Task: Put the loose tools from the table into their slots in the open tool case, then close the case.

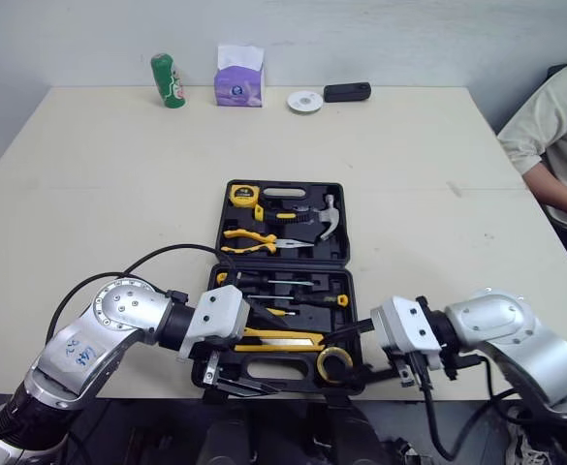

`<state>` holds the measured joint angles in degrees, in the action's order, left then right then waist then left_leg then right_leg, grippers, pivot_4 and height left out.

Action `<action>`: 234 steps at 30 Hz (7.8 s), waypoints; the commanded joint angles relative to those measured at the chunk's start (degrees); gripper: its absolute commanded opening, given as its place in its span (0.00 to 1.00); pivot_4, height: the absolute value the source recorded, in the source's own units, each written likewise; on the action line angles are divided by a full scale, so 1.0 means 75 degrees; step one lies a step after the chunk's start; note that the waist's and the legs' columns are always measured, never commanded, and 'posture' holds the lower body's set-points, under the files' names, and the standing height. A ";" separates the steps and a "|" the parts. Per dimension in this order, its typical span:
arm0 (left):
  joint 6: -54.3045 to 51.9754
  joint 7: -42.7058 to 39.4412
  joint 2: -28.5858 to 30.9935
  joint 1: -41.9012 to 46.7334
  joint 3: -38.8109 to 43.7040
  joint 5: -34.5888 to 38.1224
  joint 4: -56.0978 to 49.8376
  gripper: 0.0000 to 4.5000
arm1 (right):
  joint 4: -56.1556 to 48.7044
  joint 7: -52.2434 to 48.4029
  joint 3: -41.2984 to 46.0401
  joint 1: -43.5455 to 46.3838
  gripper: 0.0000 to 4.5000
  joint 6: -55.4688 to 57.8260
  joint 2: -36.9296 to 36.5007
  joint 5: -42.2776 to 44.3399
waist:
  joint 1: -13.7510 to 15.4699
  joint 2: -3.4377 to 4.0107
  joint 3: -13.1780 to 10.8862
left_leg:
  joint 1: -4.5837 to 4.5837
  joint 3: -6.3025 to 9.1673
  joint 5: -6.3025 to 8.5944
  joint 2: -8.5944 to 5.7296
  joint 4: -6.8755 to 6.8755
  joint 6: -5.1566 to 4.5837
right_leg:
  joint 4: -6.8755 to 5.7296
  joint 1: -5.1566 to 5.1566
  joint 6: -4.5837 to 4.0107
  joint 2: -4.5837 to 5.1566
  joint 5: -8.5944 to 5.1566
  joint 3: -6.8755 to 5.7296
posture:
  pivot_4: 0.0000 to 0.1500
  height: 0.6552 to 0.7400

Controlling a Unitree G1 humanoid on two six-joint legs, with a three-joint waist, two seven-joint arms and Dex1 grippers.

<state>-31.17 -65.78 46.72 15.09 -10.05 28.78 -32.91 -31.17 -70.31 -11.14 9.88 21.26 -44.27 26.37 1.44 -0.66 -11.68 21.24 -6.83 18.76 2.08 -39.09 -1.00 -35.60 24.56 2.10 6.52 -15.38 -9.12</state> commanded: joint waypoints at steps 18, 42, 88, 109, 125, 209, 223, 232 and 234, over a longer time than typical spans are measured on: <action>0.0005 -0.0085 0.0031 0.0169 0.0192 0.0220 0.0011 1.00 | 0.2659 0.0163 -0.0622 -0.1358 0.00 -0.2774 0.0258 -0.1376 | 0.0014 -0.0063 0.0043 | -0.0017 0.0001 0.0001 0.0000 -0.0001 -0.0003 | 0.0004 -0.0019 0.0003 0.0001 0.0001 0.0001 | 1.00 0.83; 0.2077 0.1456 0.0474 -0.0622 0.2664 -0.1602 0.4182 0.11 | 0.3550 0.2762 0.0568 0.1298 0.00 0.0132 0.0025 -0.1751 | 0.0000 -0.0031 0.0021 | 0.0009 -0.0005 0.0009 0.0009 0.0004 -0.0004 | -0.0002 0.0017 -0.0011 0.0008 -0.0006 -0.0006 | 1.00 0.83; -0.5702 0.3953 -0.1253 0.3625 0.2313 -0.1586 0.4956 1.00 | 0.3643 0.3063 0.1458 0.3858 1.00 0.4887 0.0787 -0.0694 | -0.0224 -0.0028 0.0014 | 0.0007 -0.0005 -0.0022 0.0000 0.0008 0.0007 | -0.0052 0.0014 0.0000 0.0006 0.0002 -0.0001 | 1.00 0.83; -0.4561 0.4683 -0.2072 0.3489 0.1384 -0.1726 0.5300 0.32 | 0.5324 0.4895 0.1016 0.5367 0.28 0.6463 0.2320 -0.0988 | -0.0276 -0.0024 0.0017 | 0.0006 -0.0023 -0.0038 -0.0004 0.0008 0.0018 | -0.0058 0.0027 0.0001 0.0007 0.0003 0.0012 | 1.00 0.83; -0.2199 0.4608 -0.2584 0.3762 0.1541 -0.1896 0.5304 0.14 | 0.5263 0.5584 0.1599 0.5443 0.00 0.4786 0.2693 -0.1282 | -0.0232 -0.0020 0.0035 | 0.0005 -0.0015 -0.0042 -0.0015 0.0007 0.0024 | -0.0055 0.0033 -0.0005 0.0023 0.0008 0.0015 | 1.00 0.83; 0.4804 0.1327 -0.2162 0.7162 0.0265 -0.4378 1.3706 0.01 | -0.0143 0.2002 0.1894 -0.2265 0.00 0.0474 -0.0864 -0.0258 | -0.0017 -0.0078 0.0014 | 0.0035 -0.0043 -0.0036 -0.0024 0.0001 -0.0045 | 0.0008 0.0021 0.0041 0.0005 0.0057 0.0002 | 1.00 0.83; 0.4895 -0.1958 -0.2125 0.6372 0.0379 -0.4062 1.2963 0.01 | 0.1649 0.3085 0.1471 -0.0634 0.00 -0.0161 -0.0097 -0.1787 | -0.0090 -0.0084 0.0012 | 0.0031 -0.0051 -0.0042 -0.0030 -0.0010 -0.0046 | -0.0008 0.0020 0.0042 0.0004 0.0058 -0.0001 | 1.00 0.83; 0.3942 -0.1749 -0.1855 0.6096 0.0939 -0.3480 1.1083 0.01 | 0.1451 0.2583 0.2427 -0.1396 0.00 0.0129 -0.0826 -0.1577 | -0.0083 -0.0084 0.0012 | 0.0037 -0.0036 -0.0045 -0.0026 -0.0011 -0.0045 | -0.0007 0.0018 0.0041 0.0009 0.0057 -0.0001 | 1.00 0.83; 0.3129 -0.1808 -0.2107 0.6176 0.1052 -0.3046 1.0183 0.01 | 0.1500 0.2668 0.2663 -0.1480 0.00 0.0205 -0.0840 -0.1533 | -0.0066 -0.0084 0.0012 | 0.0037 -0.0036 -0.0045 -0.0029 -0.0011 -0.0050 | -0.0005 0.0015 0.0047 0.0012 0.0060 0.0001 | 1.00 0.83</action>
<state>-4.16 -79.19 32.11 58.93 -3.23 2.49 49.45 -18.39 -50.47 6.10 -1.51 22.70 -49.99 13.52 0.95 -1.29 -11.59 21.52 -7.11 18.41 1.83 -39.17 -1.40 -35.63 24.67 2.48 6.60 -14.91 -9.10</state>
